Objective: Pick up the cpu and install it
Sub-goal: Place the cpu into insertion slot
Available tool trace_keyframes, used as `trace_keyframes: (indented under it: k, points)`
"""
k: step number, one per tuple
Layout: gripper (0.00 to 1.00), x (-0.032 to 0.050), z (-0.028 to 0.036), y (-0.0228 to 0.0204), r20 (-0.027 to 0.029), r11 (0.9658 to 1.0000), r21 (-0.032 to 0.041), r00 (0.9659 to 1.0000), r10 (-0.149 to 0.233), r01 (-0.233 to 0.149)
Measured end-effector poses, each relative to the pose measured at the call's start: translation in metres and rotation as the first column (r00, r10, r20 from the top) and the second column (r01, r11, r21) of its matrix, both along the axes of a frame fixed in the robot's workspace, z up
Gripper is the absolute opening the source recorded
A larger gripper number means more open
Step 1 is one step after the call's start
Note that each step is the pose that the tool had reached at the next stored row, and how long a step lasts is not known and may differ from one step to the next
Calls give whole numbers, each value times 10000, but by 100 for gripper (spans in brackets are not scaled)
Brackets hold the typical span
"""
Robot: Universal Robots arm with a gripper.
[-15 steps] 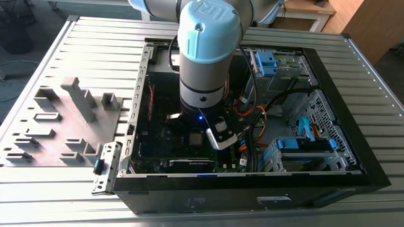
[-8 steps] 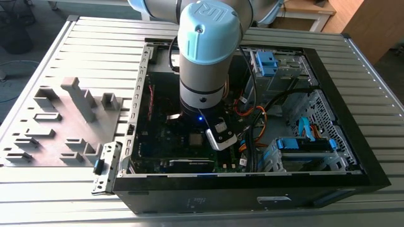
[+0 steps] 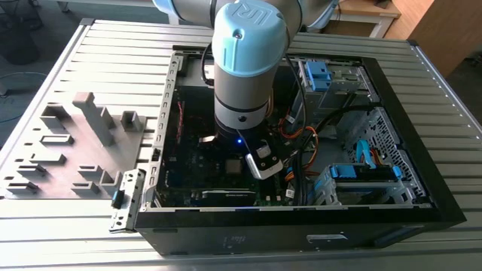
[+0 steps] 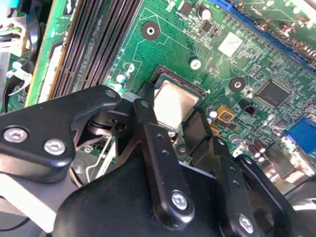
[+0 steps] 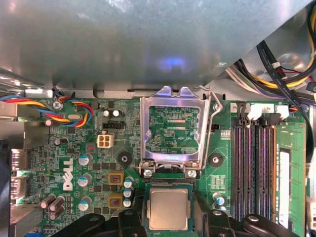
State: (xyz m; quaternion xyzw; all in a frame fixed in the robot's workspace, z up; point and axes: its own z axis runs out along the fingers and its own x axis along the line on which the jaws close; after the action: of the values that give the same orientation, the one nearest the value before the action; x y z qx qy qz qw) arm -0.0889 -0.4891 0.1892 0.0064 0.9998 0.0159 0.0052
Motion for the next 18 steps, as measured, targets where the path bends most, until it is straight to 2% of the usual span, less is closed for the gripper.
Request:
trace_keyframes:
  k: [14,18]
  points:
    - [47,19,13,-13,-4,10000,0,10000,-1,1]
    - [47,19,5,-14,-5,9999,141,10000,0,0]
